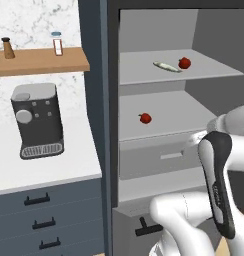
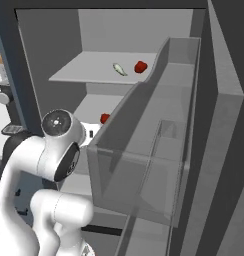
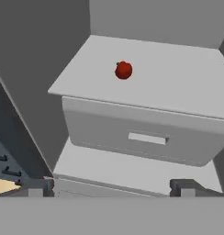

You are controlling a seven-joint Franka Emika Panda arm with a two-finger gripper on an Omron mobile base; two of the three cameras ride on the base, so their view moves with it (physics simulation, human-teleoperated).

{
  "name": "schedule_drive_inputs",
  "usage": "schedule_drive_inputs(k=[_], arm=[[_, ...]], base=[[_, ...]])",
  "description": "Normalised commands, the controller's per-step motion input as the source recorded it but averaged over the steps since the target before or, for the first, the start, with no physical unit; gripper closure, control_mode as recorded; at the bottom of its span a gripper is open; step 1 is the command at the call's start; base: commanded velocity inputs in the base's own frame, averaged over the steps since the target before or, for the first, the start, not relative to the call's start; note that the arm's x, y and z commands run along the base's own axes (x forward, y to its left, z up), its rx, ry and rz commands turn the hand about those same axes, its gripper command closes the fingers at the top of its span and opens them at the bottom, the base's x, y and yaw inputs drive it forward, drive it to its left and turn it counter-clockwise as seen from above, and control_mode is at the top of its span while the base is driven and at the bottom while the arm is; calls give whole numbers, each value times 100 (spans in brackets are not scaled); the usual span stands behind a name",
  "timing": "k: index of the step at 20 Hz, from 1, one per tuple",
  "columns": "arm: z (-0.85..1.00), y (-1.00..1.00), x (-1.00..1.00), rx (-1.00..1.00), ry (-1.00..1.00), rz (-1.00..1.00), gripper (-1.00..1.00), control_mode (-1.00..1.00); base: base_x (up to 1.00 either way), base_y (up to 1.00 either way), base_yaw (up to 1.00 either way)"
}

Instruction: Place one bell pepper and one fish in each tupperware on the nearby counter, to pack two identical lunches.

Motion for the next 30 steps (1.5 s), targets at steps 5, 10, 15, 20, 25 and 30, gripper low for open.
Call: schedule_drive_inputs(k=[5,10,15,20,25,30], arm=[[84,46,99,1,1,3,-100,-100],[34,37,100,-1,19,0,-100,-100],[-39,0,95,-4,16,-12,-100,-100],[-92,0,86,-1,18,-11,-100,-100],[-76,0,72,2,5,-2,-100,-100],[-15,0,41,5,-2,3,-100,-100]], base=[[0,0,0],[0,0,0],[0,0,0],[0,0,0],[0,0,0],[0,0,0]])
